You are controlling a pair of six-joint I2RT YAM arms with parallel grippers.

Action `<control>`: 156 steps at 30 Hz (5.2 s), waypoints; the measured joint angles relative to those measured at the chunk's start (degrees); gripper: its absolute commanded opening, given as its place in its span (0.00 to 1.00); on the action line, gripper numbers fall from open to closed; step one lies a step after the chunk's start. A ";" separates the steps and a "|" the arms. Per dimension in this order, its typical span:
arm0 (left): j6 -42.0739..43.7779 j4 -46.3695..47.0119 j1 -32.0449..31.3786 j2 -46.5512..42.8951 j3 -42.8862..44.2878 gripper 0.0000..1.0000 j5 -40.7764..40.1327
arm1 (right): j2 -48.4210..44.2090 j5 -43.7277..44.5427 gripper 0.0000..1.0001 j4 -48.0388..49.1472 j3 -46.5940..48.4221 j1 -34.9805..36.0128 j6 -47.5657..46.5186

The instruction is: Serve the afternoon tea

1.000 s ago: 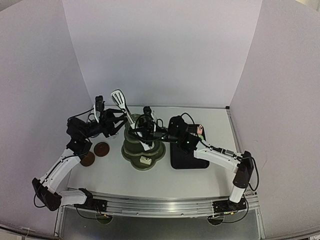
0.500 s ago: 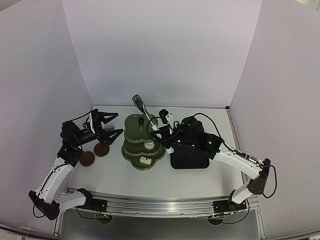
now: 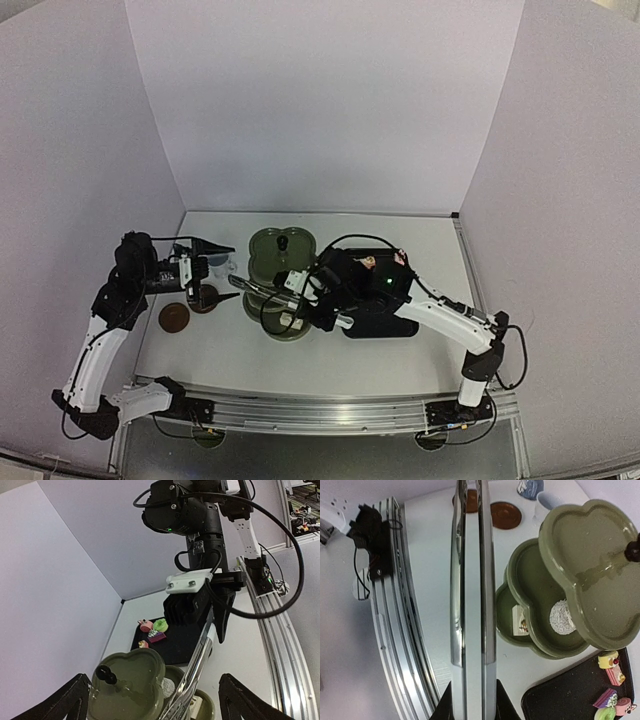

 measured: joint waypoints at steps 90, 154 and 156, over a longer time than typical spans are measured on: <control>2.23 -19.98 3.75 4.70 -6.90 0.00 15.22 | -4.58 -14.41 0.00 14.06 -13.82 -1.19 -1.71; -37.55 17.07 3.52 -4.59 -26.00 1.00 -40.02 | -3.33 12.65 0.22 -0.78 -43.92 -23.08 46.12; -37.46 17.12 3.52 -4.59 -26.00 1.00 -40.05 | -2.99 12.95 0.23 -0.72 -43.92 -23.17 46.20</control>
